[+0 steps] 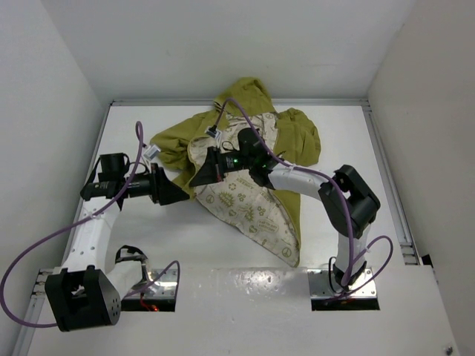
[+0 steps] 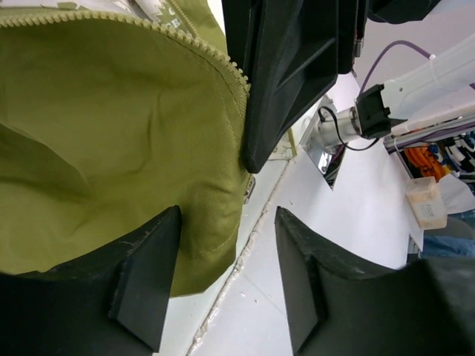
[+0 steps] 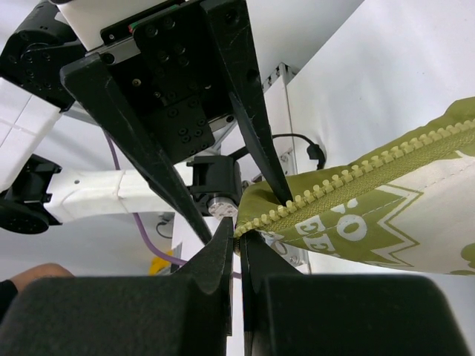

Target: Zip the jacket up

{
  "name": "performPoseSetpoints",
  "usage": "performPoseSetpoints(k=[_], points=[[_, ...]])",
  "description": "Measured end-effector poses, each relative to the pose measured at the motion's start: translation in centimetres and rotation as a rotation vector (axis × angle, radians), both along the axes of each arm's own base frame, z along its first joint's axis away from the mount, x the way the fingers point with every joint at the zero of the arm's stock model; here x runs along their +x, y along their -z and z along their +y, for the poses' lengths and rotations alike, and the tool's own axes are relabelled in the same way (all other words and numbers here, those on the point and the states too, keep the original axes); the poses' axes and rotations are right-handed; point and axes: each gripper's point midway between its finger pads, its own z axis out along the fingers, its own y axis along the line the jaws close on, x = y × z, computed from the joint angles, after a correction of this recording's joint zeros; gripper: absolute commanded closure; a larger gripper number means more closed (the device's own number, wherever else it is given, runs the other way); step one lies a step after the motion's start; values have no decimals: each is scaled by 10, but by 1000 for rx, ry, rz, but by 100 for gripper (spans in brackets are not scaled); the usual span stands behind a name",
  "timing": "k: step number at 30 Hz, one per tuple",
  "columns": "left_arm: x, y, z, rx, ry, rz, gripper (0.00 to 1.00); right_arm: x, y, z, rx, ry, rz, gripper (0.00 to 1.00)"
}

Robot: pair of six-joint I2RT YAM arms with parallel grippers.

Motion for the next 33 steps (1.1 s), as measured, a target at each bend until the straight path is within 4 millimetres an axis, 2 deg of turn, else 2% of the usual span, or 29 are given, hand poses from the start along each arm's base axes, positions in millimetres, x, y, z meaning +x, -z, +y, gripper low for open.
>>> performPoseSetpoints(k=[4,10,15,30,33], points=[[3,0,0,3,-7,-3,50,0,-2,1,-5,-2,5,100],[1,6,-7,4,-3,14,53,-4,-2,6,-12,-15,11,100],[-1,7,-10,2,1,21,60,-5,3,10,-27,-22,23,100],[-7,1,-11,8,-4,-38,57,-3,10,7,-50,-23,20,100],[-7,1,-11,7,-4,-36,62,-1,11,6,-50,-19,18,100]])
